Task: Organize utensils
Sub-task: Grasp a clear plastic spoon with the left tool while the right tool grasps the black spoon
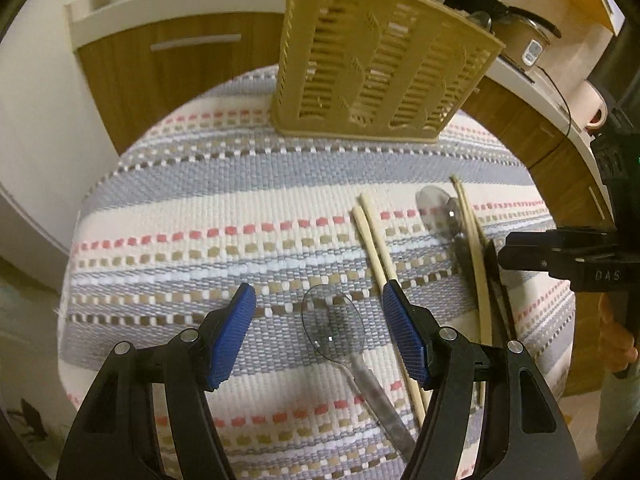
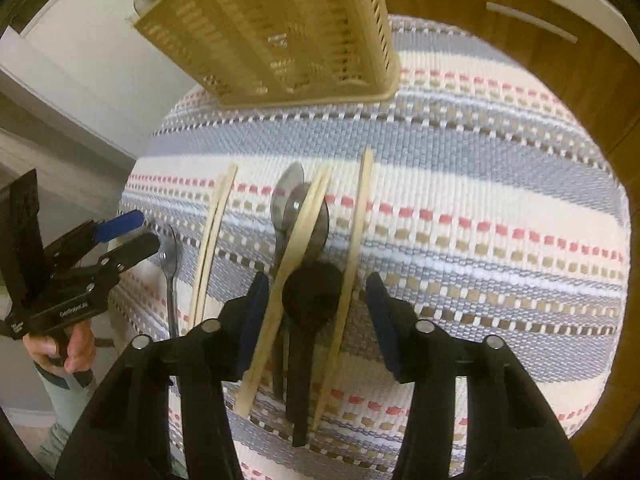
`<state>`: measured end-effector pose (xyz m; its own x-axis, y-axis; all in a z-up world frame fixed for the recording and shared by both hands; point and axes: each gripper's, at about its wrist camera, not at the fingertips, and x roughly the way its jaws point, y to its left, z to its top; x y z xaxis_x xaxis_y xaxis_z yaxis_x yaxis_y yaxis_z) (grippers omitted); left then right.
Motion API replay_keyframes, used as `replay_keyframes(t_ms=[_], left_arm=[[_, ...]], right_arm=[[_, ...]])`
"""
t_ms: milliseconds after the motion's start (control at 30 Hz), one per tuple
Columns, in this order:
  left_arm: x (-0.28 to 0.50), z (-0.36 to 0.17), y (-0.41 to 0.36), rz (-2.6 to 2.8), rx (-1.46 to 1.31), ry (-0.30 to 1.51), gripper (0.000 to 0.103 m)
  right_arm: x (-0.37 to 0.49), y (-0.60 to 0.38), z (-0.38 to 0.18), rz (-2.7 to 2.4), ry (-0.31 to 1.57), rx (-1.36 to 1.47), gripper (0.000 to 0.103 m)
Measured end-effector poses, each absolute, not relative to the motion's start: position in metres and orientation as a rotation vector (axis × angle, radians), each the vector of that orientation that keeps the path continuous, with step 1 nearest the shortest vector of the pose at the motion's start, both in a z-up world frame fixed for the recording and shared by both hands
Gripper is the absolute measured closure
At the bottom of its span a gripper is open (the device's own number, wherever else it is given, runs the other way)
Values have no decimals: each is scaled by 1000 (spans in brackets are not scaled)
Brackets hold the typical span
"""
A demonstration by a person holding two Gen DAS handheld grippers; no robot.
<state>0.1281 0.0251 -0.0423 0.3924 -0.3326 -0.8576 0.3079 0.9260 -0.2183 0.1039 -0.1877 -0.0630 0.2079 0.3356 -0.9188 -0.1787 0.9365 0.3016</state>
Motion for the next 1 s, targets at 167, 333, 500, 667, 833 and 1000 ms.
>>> replay_keyframes(t_ms=[167, 333, 500, 667, 833, 1000], left_arm=[[130, -52, 16, -394, -9, 1105, 39], [128, -61, 8, -382, 24, 1107, 41], [127, -64, 0, -367, 62, 1094, 41], [124, -65, -6, -362, 92, 1079, 41], [121, -63, -1, -374, 83, 1079, 41], [119, -64, 3, -378, 79, 1079, 41]], right_arm=[[110, -180, -64, 397, 1295, 136, 60], [122, -172, -71, 424, 1292, 128, 66], [127, -170, -82, 480, 1293, 162, 67], [120, -172, -88, 540, 1302, 189, 66], [107, -189, -89, 593, 1307, 240, 66], [96, -196, -89, 592, 1321, 206, 64]])
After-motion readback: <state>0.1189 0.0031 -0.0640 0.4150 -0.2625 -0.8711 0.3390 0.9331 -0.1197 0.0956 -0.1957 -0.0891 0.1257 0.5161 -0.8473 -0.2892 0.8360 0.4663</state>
